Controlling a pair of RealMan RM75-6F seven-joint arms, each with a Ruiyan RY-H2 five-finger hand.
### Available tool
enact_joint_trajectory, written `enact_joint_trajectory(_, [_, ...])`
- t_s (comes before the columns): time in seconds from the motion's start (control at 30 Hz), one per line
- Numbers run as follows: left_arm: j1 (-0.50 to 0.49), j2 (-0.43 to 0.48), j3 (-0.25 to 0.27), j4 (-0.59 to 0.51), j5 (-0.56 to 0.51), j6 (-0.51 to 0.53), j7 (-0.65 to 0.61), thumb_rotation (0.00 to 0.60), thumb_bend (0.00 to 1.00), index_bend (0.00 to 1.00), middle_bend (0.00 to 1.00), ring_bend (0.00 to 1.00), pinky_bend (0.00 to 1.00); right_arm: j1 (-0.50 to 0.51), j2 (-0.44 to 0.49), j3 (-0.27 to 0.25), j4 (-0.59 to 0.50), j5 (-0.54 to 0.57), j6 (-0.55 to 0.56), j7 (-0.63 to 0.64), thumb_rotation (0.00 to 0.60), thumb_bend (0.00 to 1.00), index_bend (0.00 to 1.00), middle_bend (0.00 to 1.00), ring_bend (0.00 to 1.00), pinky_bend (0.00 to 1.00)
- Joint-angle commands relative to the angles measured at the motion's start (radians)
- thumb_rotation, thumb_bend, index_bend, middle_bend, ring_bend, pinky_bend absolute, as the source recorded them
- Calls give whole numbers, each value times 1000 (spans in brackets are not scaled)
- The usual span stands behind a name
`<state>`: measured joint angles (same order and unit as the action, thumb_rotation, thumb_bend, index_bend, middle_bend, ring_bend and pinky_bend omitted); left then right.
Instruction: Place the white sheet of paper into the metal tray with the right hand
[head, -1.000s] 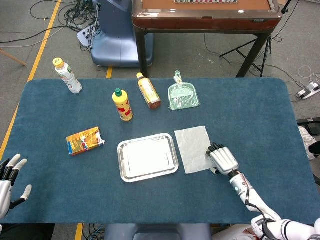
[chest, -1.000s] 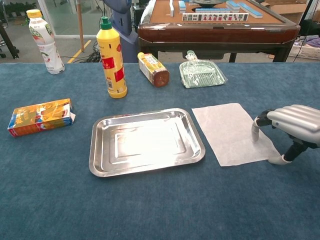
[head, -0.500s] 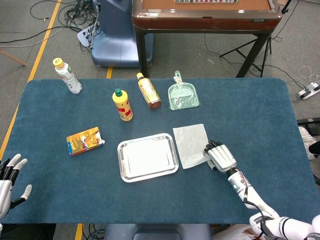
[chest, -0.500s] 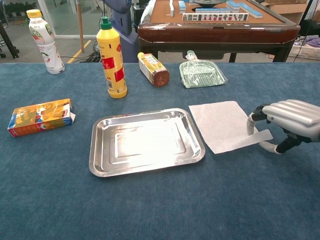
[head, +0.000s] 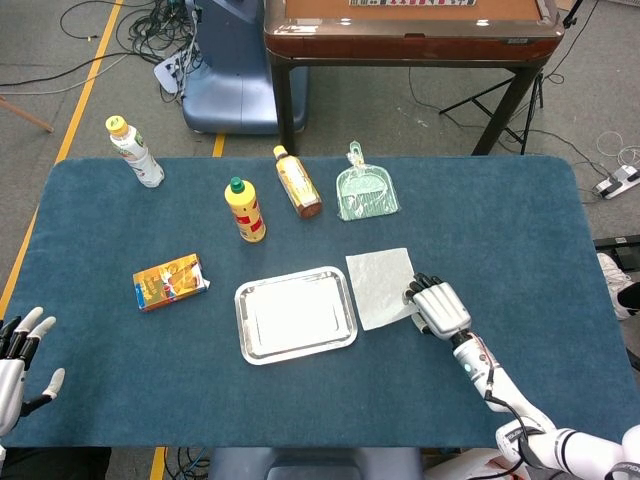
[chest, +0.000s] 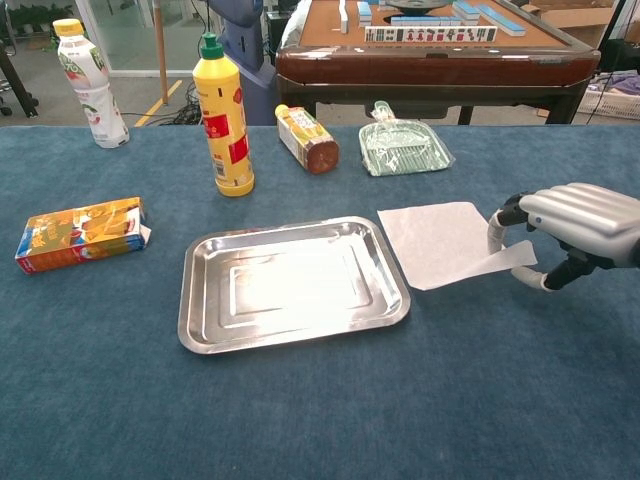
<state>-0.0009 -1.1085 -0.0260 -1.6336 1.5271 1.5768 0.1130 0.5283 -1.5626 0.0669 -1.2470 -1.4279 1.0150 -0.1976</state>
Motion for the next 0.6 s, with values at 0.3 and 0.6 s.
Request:
enact_joint_trajectory(0.3, [-5, 2, -1, -1, 0, -8, -6, 600, 307, 168, 81, 62, 14, 14, 10, 9, -11, 2, 1, 1, 600, 516, 447, 357, 212, 312])
enact_joint_trajectory(0.6, [-7, 5, 0, -5, 3, -9, -7, 600, 306, 168, 81, 62, 14, 15, 24, 17, -29, 0, 23, 14, 600, 618, 484, 405, 263, 312])
